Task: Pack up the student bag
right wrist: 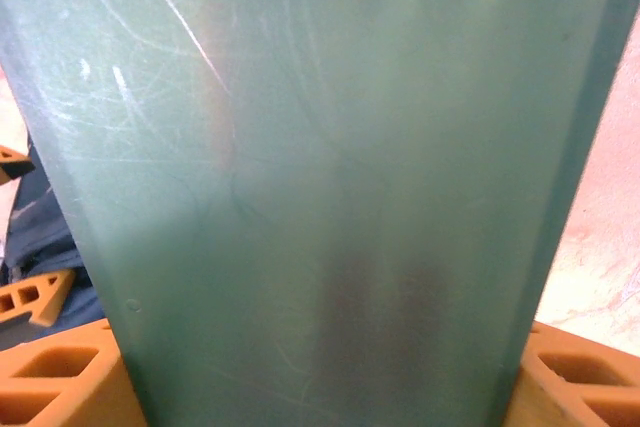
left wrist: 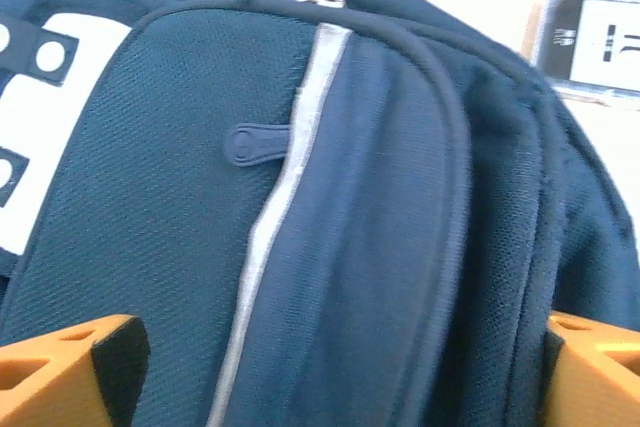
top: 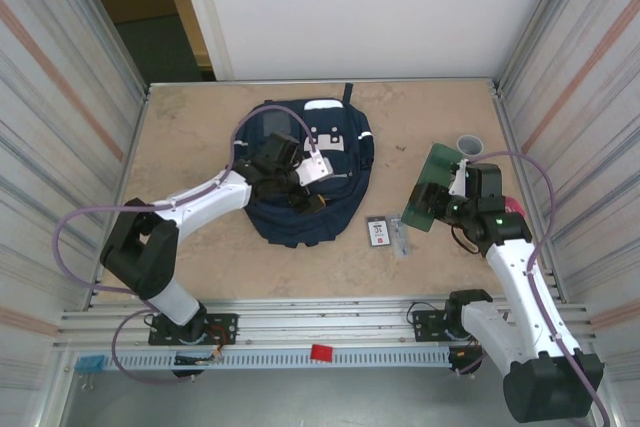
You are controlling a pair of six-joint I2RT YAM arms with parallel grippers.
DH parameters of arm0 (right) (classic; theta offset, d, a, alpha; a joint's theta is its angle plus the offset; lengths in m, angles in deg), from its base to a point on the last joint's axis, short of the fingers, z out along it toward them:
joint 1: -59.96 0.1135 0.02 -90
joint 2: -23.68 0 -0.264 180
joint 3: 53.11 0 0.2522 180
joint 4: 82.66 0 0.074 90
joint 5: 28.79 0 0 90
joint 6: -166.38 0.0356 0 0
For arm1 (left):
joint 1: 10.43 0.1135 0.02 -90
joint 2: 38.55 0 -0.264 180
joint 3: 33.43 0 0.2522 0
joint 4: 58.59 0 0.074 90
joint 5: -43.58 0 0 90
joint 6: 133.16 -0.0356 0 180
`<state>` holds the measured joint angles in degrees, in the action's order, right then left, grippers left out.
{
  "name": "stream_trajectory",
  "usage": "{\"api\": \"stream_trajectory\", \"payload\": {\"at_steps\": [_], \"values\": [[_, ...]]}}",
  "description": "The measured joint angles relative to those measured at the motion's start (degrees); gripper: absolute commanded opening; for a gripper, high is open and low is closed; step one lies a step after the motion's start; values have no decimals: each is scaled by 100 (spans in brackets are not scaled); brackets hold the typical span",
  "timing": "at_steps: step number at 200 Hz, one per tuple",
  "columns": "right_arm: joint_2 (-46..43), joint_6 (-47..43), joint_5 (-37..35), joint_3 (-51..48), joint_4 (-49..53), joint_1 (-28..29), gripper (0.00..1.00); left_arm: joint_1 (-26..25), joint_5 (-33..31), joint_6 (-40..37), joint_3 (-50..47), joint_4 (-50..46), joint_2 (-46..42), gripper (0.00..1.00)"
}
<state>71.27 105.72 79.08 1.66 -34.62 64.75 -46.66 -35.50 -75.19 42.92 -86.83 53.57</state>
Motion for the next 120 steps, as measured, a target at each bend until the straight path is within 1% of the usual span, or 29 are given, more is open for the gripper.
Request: {"api": "stream_trajectory", "payload": {"at_steps": [20,30,40,54,63,67,73,79,83,90,112,120], "values": [[-13,0,-2,0,2,0,53,2,-146,105,0,109,17,76],[-20,0,-2,0,4,0,53,24,-149,181,0,173,15,73],[-35,0,-4,0,4,0,53,57,-125,251,-2,234,13,74],[-48,0,-4,0,2,0,53,114,-83,293,-2,319,13,80],[-48,0,-4,0,4,0,53,144,-68,315,-2,352,13,80],[-48,0,-4,0,4,0,53,160,-55,308,-2,363,13,79],[-48,0,-2,0,2,0,53,170,-33,306,-2,365,13,71],[-48,0,-2,0,2,0,53,179,7,269,-2,361,13,59],[-48,0,0,0,2,0,53,179,55,247,-2,350,15,49],[-48,0,0,0,2,0,53,177,140,205,-2,319,15,38],[-48,2,22,-9,-9,0,52,155,452,149,-2,201,15,13],[-48,4,26,-11,-17,0,52,151,520,155,-2,166,11,6]]}}
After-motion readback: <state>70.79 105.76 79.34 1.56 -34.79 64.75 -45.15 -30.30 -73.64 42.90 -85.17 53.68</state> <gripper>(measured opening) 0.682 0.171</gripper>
